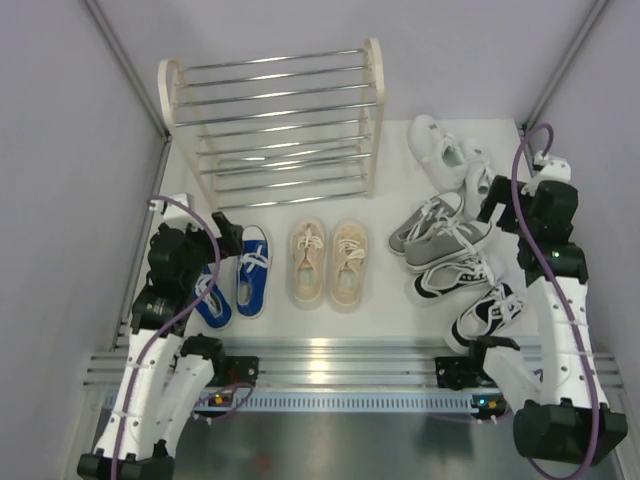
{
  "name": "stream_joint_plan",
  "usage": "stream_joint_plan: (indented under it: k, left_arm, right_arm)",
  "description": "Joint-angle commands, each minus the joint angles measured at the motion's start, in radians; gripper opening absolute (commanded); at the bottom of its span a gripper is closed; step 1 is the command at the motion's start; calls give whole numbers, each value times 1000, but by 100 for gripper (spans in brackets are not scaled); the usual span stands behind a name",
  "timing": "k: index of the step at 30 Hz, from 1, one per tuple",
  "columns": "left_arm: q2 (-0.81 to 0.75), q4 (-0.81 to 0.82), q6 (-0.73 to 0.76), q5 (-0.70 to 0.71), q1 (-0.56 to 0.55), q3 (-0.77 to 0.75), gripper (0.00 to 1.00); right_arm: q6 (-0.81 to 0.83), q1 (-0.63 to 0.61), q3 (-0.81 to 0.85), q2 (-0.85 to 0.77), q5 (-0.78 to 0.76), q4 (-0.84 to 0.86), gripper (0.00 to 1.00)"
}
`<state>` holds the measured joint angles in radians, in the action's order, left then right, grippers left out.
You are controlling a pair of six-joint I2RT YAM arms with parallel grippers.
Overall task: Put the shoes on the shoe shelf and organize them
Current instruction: Pick up the shoe at the center of the board.
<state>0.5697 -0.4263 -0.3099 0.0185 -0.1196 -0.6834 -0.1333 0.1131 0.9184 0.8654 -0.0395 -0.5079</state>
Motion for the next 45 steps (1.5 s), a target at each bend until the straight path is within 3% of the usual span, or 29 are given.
stream_joint_plan:
  k: [1, 8, 15, 21, 31, 36, 42, 45]
  left_arm:
    - [-10, 3, -101, -46, -5, -27, 98]
    - [-25, -218, -373, -137, -5, -61, 98]
    - [79, -336, -409, -201, -5, -4, 97]
    - [78, -359, -423, -181, -5, 5, 93]
    - [22, -476, -480, -176, -12, 65, 89]
    - [93, -476, -460, -164, -23, 53, 87]
    - [185, -471, -449, -72, -107, 1, 81]
    - [226, -473, -492, 35, -216, -36, 77]
  right_arm:
    - [72, -6, 65, -12, 116, -14, 99]
    - [556, -23, 7, -94, 773, -151, 99]
    - [782, -55, -87, -109, 1007, -232, 99]
    - [793, -55, -216, -123, 1057, -162, 99]
    - [821, -55, -204, -126, 1027, -178, 99]
    - [828, -55, -197, -118, 1034, -187, 99]
    - [840, -55, -196, -114, 1034, -199, 100]
    - [842, -55, -196, -114, 1034, -202, 99]
